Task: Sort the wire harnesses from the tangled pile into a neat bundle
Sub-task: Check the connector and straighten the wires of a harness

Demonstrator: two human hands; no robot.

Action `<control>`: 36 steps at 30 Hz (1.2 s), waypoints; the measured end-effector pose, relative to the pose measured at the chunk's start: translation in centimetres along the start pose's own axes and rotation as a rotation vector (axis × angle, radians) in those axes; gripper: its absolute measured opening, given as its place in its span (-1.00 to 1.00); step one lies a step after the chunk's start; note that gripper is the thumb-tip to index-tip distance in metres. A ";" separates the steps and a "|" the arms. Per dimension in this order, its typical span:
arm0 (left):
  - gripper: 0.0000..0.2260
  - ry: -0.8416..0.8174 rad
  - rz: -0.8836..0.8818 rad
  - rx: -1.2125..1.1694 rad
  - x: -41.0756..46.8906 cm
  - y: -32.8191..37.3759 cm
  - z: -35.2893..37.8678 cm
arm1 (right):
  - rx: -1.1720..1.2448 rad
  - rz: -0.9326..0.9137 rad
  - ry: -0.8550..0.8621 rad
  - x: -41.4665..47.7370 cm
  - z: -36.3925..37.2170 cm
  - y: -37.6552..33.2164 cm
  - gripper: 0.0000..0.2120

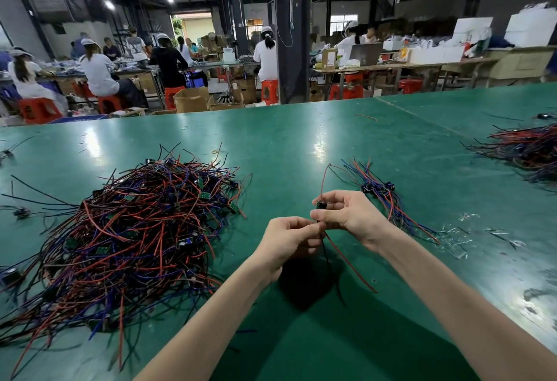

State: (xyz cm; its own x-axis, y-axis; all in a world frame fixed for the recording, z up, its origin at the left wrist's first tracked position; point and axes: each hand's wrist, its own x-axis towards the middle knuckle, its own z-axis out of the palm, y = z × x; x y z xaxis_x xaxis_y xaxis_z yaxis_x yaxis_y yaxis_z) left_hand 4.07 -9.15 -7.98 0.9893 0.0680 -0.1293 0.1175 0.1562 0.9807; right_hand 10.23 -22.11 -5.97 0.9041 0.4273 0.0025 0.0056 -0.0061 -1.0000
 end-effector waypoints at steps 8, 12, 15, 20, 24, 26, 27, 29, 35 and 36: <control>-0.87 0.051 0.019 0.001 -0.3 0.3 0.3 | -0.045 0.007 0.036 -0.1 0.1 0.0 -0.76; -0.89 0.057 0.027 0.013 -0.3 0.2 0.5 | -0.051 0.012 0.034 -0.2 0.1 0.0 -0.75; -0.88 0.057 0.074 0.072 -0.3 0.1 0.6 | -0.033 0.011 0.025 -0.3 0.2 0.0 -0.75; -0.87 0.081 0.063 0.083 -0.2 0.3 0.3 | 0.057 0.046 -0.012 -0.3 -0.2 -0.2 -0.80; -0.86 0.071 0.013 0.014 -0.2 0.6 0.1 | 0.138 0.086 -0.062 -0.2 -0.6 -0.3 -0.80; -0.87 0.061 -0.014 -0.008 -0.2 0.6 0.1 | 0.155 0.104 -0.064 -0.2 -0.7 -0.4 -0.79; -0.87 0.056 -0.021 -0.012 -0.2 0.5 0.0 | 0.154 0.110 -0.063 -0.2 -0.7 -0.4 -0.79; -0.87 0.045 -0.015 -0.025 -0.2 0.4 0.1 | 0.144 0.107 -0.060 -0.3 -0.7 -0.4 -0.79; -0.88 -0.034 -0.021 -0.148 -0.1 0.5 0.2 | 0.133 0.068 -0.011 0.0 -0.8 -0.3 -0.78; -0.88 -0.054 -0.031 -0.156 -0.1 0.5 0.2 | 0.130 0.065 0.000 0.1 -0.8 -0.3 -0.78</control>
State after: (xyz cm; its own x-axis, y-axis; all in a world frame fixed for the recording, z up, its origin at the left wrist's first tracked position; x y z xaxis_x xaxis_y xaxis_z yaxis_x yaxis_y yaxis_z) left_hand 4.03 -9.25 -7.48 0.9892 0.0083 -0.1467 0.1370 0.3084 0.9414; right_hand 10.66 -22.77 -5.68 0.9007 0.4301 -0.0620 -0.1082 0.0838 -0.9906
